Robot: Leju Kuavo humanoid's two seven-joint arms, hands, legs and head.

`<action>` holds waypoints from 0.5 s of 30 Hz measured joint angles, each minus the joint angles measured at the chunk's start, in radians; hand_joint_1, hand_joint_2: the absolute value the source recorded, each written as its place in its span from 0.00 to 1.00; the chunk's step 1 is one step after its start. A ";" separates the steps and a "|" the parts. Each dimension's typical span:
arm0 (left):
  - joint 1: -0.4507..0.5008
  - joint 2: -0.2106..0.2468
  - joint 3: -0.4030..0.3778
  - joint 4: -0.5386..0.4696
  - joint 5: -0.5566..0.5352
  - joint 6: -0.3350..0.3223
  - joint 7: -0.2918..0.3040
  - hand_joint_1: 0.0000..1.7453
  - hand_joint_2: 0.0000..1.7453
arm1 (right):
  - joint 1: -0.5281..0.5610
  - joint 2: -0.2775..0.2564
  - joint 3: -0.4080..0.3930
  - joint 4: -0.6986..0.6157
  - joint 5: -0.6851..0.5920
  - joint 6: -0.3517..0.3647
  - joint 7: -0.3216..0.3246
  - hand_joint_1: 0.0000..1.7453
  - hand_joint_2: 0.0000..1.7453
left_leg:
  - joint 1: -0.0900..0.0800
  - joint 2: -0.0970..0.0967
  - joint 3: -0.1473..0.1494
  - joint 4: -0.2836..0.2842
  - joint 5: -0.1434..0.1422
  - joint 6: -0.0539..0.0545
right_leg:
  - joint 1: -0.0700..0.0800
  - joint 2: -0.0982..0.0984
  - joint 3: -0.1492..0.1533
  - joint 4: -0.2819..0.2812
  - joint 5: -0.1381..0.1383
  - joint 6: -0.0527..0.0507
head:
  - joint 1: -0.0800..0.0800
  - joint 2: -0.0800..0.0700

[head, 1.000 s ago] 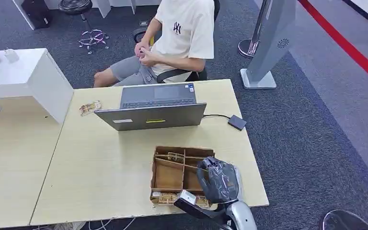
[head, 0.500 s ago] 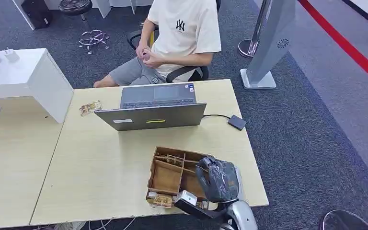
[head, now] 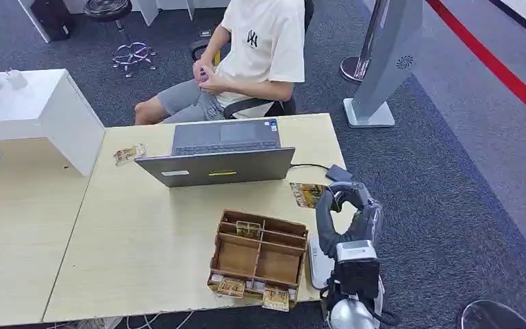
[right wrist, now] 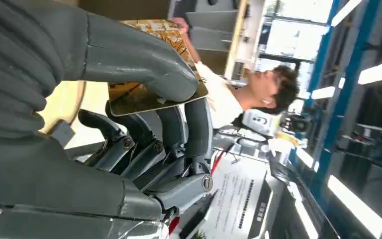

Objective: Pass the card to the sensor for recognition and then transmit it.

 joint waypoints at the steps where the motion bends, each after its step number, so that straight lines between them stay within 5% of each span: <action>1: 0.000 0.000 0.000 0.000 -0.003 0.000 0.000 0.00 0.00 | -0.001 -0.003 0.006 -0.013 -0.008 0.002 -0.003 1.00 1.00 | 0.000 0.000 0.000 0.000 0.000 0.000 | 0.000 0.000 0.000 0.000 0.000 0.000 | 0.000 0.000; 15: -0.012 0.000 -0.062 0.000 -0.009 -0.034 -0.024 0.00 0.00 | -0.138 -0.030 0.089 -0.012 0.052 0.040 -0.001 1.00 1.00 | 0.000 0.000 0.000 0.000 0.001 0.000 | 0.000 0.000 0.000 0.000 0.001 0.000 | 0.000 0.000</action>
